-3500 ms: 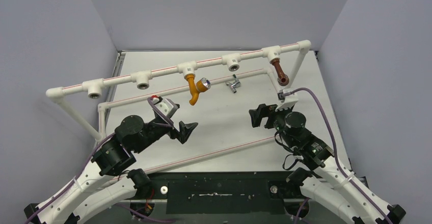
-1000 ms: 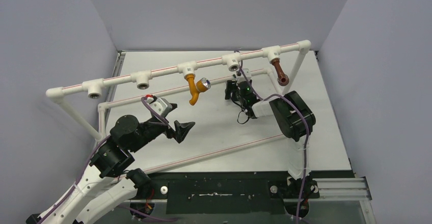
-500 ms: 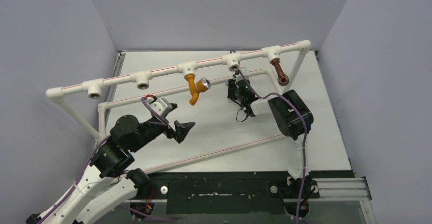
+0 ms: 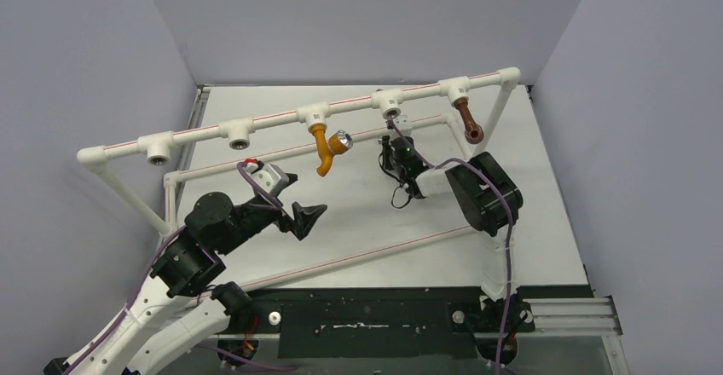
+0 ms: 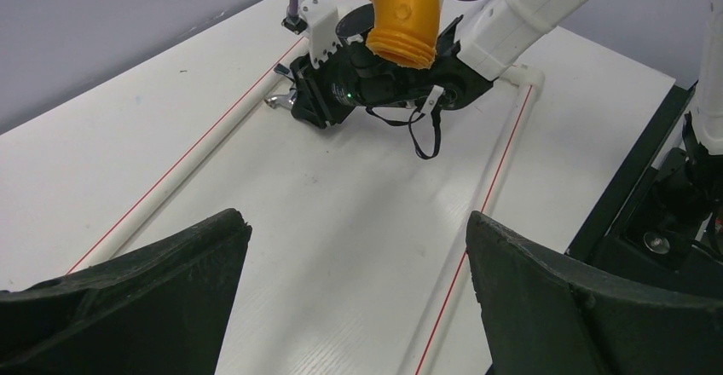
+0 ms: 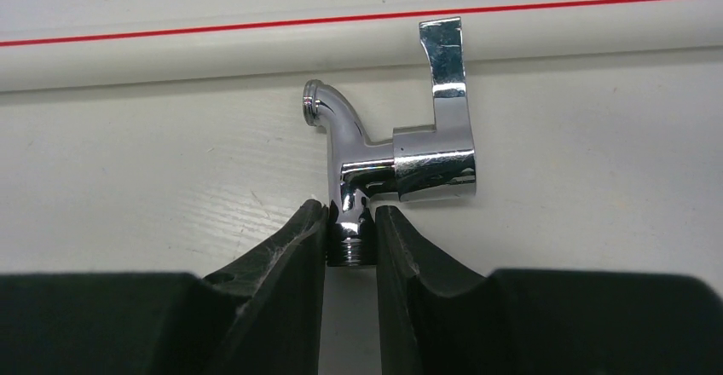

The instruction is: Install the water faucets

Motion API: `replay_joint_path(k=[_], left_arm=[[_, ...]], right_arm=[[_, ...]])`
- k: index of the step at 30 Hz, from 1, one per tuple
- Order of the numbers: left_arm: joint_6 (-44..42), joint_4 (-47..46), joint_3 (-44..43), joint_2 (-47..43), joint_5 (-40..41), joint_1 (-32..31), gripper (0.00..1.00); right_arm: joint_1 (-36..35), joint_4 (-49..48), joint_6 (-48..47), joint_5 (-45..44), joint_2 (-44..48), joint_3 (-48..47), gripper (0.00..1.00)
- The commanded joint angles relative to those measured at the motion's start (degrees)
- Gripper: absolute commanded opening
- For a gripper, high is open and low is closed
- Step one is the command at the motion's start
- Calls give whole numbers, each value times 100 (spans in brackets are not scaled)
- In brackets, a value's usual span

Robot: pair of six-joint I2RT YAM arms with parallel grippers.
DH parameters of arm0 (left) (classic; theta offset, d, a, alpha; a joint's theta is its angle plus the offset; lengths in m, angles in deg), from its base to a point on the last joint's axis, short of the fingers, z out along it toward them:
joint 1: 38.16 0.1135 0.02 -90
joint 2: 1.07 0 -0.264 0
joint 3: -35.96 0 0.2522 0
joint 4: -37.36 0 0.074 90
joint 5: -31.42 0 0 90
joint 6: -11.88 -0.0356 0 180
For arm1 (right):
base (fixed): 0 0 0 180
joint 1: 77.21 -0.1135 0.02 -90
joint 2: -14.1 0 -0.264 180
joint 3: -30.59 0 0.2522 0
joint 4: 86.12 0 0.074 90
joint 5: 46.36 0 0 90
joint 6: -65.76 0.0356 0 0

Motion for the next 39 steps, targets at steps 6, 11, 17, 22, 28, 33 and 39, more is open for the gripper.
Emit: replay_joint_path(k=[6, 11, 17, 22, 28, 33, 39], left_arm=[[62, -345, 32, -141, -51, 58, 97], [123, -372, 28, -196, -76, 81, 97], [126, -405, 46, -244, -39, 103, 97], [160, -405, 27, -230, -74, 132, 97], [229, -411, 32, -191, -138, 146, 97], [275, -414, 1, -38, -296, 152, 97], [301, -417, -2, 97, -470, 162, 97]], right_arm=[[-561, 274, 191, 86, 734, 990, 0], [-994, 250, 383, 55, 1504, 1659, 0], [-1420, 67, 434, 78, 2802, 2709, 0], [-1730, 165, 225, 299, 4009, 3345, 0], [-1915, 434, -125, 774, 5254, 3788, 0], [-2048, 338, -629, 1431, 6209, 4105, 0], [-2234, 495, -1613, 2299, 6888, 4125, 0]])
